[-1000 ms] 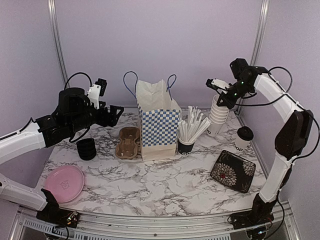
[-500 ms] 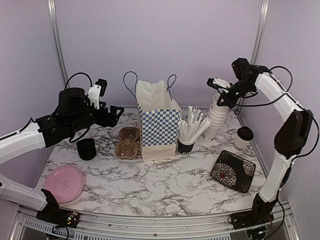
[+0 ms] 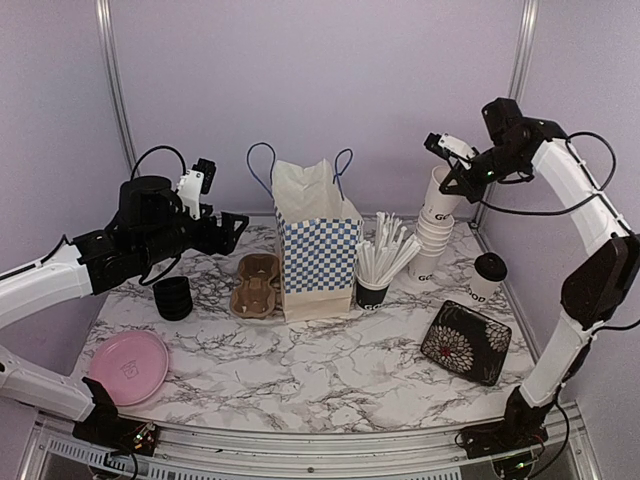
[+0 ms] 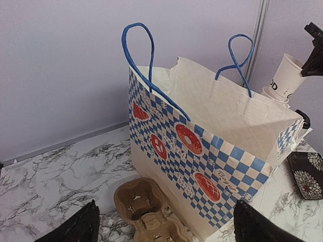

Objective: Pack the takeout coffee

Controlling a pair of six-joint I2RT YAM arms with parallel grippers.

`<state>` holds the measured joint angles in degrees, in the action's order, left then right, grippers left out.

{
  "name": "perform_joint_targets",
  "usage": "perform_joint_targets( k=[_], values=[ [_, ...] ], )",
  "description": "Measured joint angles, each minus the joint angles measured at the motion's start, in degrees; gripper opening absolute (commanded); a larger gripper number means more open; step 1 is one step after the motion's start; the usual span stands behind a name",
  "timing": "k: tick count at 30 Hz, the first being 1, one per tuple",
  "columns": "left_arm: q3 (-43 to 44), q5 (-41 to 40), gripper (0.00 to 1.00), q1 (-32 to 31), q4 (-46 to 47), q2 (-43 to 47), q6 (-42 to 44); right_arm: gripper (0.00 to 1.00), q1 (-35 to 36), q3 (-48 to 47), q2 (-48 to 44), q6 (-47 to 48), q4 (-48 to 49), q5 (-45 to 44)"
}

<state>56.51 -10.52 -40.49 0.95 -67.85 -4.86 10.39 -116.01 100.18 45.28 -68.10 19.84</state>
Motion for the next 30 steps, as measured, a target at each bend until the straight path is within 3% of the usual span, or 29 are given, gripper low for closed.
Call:
perform_joint_targets(
  k=[6, 11, 18, 24, 30],
  values=[
    [0.0, -0.8, 0.93, 0.1, 0.0, -1.2, 1.2, 0.0, 0.1, -0.8, -8.7, 0.1, 0.0, 5.5],
    [0.0, -2.3, 0.93, 0.9, -1.0, -1.4, 2.7, 0.0, 0.5, 0.5, -17.2, 1.6, -0.2, 18.2],
    [0.1, -3.6, 0.95, 1.8, -1.5, -1.7, 4.8, 0.0, 9.5, 8.9, -24.5, 6.9, -1.1, 30.1],
    [1.7, -4.0, 0.95, 1.8, -1.7, -3.9, 6.8, 0.0, 28.0, 17.5, -20.3, 7.7, 1.0, 24.0],
    [1.8, -4.9, 0.95, 1.8, -2.0, -4.3, 8.0, 0.0, 42.5, 24.8, -11.9, 7.1, 3.6, 11.1]
  ],
)
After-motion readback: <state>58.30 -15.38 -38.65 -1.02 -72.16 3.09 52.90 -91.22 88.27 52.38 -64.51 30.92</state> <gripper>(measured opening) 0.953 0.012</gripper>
